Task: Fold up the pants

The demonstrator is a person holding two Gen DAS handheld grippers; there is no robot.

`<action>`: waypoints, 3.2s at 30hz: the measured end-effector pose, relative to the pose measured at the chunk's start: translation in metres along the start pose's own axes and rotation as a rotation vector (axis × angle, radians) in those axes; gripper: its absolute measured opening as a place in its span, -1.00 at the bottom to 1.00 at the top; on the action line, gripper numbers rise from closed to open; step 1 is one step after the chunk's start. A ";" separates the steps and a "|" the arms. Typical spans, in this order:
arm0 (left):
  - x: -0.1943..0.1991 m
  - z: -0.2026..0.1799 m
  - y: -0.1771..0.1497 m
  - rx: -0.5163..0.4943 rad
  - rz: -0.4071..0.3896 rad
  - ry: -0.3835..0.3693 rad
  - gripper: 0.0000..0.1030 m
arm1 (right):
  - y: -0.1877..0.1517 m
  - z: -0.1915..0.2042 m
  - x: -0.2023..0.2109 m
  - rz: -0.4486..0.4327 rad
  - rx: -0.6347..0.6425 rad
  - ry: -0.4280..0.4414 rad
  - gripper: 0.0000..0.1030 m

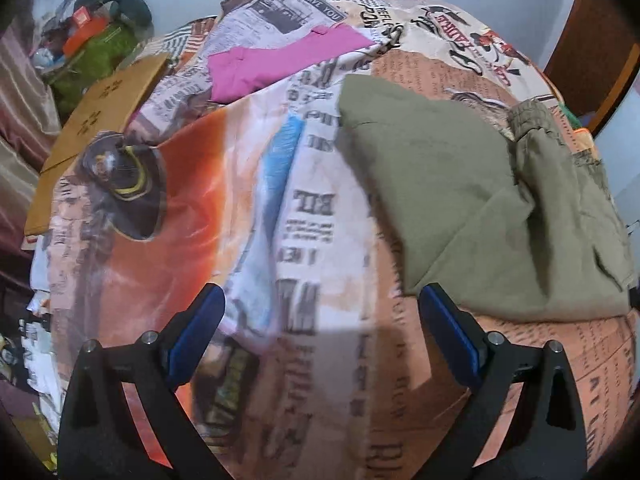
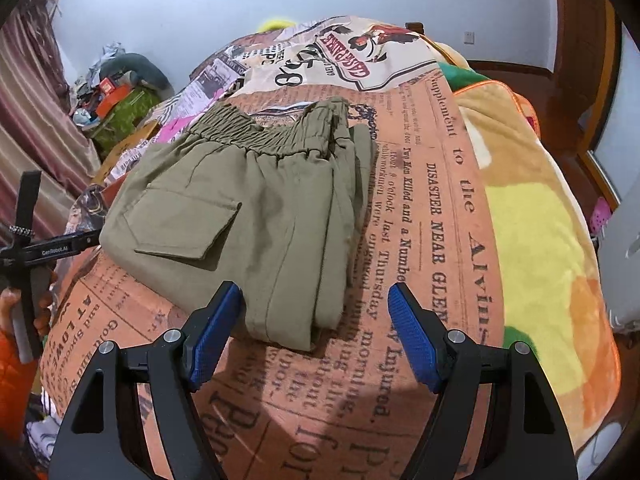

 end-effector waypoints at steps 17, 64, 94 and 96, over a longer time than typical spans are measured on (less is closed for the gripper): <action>0.045 -0.071 0.070 -0.158 -0.106 -0.192 0.82 | 0.073 -0.003 -0.005 -0.046 0.046 0.048 0.15; 0.015 -0.134 0.089 -0.278 -0.145 -0.206 0.21 | 0.149 0.045 0.006 -0.221 0.350 -0.012 -0.83; 0.026 -0.164 0.079 -0.319 -0.109 -0.267 0.15 | 0.114 0.037 -0.023 -0.004 0.324 0.032 -0.18; 0.010 -0.168 0.074 -0.324 -0.065 -0.252 0.11 | 0.103 0.032 -0.035 0.043 0.300 0.037 -0.18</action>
Point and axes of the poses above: each gripper's, at about its wrist camera, not at the fingertips, and x roughly against the way its jaws point, z to its left, y to its top, the point moved 2 cm from there along -x, roughly the way its jaws point, and after that the axes turned 11 degrees about z, right-handed, at the moved point
